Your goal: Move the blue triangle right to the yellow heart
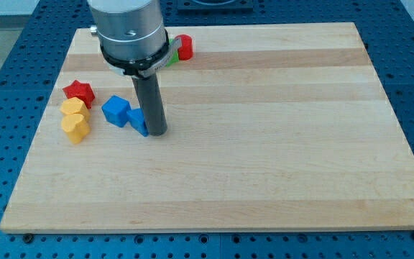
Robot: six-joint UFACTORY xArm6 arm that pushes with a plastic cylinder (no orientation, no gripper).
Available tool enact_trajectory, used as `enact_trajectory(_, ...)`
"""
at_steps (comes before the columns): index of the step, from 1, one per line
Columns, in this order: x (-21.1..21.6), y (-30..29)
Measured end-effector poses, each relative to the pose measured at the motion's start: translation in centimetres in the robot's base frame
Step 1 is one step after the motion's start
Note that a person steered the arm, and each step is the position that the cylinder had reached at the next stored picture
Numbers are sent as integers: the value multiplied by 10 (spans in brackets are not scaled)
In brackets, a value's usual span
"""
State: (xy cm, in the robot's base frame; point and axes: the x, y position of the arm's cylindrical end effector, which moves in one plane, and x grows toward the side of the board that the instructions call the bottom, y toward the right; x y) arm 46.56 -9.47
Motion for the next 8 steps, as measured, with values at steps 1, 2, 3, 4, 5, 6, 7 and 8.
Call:
enact_trajectory(1,1,59)
enact_trajectory(2,-10,75)
enact_trajectory(3,-17,63)
enact_trajectory(4,-17,29)
enact_trajectory(5,-17,1)
enact_trajectory(6,-17,-16)
enact_trajectory(7,-17,-21)
enact_trajectory(8,-17,-38)
